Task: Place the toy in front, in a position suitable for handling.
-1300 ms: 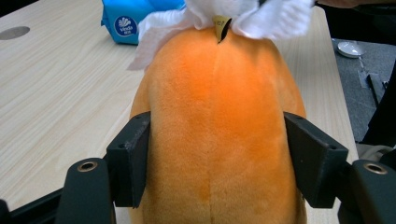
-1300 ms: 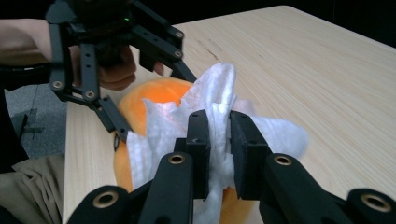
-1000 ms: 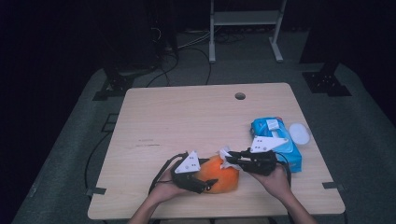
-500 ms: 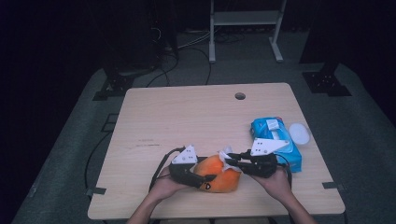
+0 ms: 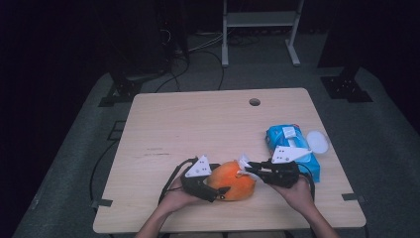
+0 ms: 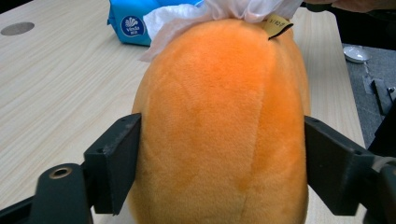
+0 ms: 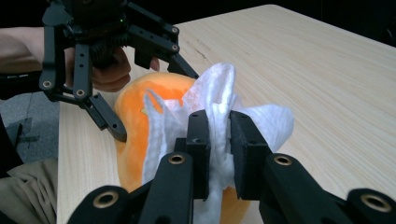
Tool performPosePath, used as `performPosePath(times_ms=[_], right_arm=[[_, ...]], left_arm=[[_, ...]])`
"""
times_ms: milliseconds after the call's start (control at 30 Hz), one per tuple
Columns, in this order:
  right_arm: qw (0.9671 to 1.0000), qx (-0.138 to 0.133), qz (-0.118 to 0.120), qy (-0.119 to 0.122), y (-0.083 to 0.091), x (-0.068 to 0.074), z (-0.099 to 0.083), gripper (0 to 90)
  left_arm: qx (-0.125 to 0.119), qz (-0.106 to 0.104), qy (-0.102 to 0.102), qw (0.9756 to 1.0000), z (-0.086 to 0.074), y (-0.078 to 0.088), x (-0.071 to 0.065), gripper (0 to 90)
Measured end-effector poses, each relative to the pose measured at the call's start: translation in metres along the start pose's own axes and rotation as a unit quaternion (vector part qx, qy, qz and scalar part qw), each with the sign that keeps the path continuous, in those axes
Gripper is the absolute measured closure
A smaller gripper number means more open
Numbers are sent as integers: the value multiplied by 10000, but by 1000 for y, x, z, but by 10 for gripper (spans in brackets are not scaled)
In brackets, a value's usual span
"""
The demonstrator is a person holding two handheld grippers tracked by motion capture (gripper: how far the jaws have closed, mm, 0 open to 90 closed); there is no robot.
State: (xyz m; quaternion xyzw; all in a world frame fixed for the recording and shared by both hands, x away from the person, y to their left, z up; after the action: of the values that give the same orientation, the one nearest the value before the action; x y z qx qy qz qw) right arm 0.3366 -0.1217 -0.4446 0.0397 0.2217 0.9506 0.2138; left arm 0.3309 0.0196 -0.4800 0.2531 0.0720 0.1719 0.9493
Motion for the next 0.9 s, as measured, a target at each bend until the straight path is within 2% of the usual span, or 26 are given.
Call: performPosePath(times_ms=[67, 100, 233, 333, 367, 400, 433, 467, 500, 633, 700, 733, 800, 833, 867, 900], right_arm=[[10000, -17, 1, -24, 0, 1, 1, 779], [9999, -108, 52, 71, -2, 7, 9, 780], [9995, -134, 189, 226, -9, 18, 15, 779], [9995, -94, 215, 200, -8, 14, 11, 780], [9999, -31, 124, 35, -3, 6, 3, 780], [10000, -17, 72, -31, -1, 2, 1, 780], [10000, -17, 72, -31, -1, 2, 1, 780], [10000, 56, -71, -26, 3, -4, -2, 780], [9999, 45, -84, -33, 3, -4, -1, 780], [10000, -63, -12, 68, -1, 4, 8, 780], [9996, -131, 130, 224, -8, 16, 16, 780], [9994, -61, 122, 317, -12, 19, 16, 780], [9995, -77, 193, 235, -12, 18, 14, 780], [9995, -77, 193, 235, -12, 18, 14, 780], [9998, -42, 141, 160, -10, 12, 9, 780], [9999, -31, 91, 124, -8, 9, 7, 780]], left_arm=[[0, 27, -42, 10000, 0, 0, 0, 239], [-34, 63, -15, 10000, 1, -2, -1, 245], [-4, 104, -63, 9999, 1, 0, -1, 254], [-25, 67, 9, 10000, -1, 3, 2, 264], [-37, 42, 67, 10000, -3, 4, 4, 264], [-49, 37, 94, 9999, -3, 4, 5, 264], [-49, 37, 94, 9999, -3, 4, 5, 264], [-58, 37, 122, 9999, -3, 3, 5, 265], [-43, 64, 106, 9999, -2, 1, 4, 267], [-38, 124, -41, 9999, 2, -3, -2, 262], [8, 146, -120, 9998, 3, -4, -4, 251], [26, 107, -47, 9999, 2, -2, -3, 223], [68, 86, 100, 9999, 1, -1, 0, 164], [68, 86, 100, 9999, 1, -1, 0, 120], [92, 98, 349, 9993, 2, -1, 3, 87], [38, 34, 424, 9991, 2, 0, 3, 99]])
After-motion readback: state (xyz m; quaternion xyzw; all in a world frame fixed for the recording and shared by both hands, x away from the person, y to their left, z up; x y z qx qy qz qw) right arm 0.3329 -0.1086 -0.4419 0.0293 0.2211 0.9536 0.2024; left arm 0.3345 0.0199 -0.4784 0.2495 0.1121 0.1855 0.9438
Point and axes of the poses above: each handheld gripper's, and its own axes: y roughly backward along the jaws, z roughly out of its top, x roughly to its left, the point moved 9 cm from there along -y, roughly forward along the jaws, and after that the axes turned 5 degrees about y, right-handed, at the moved point
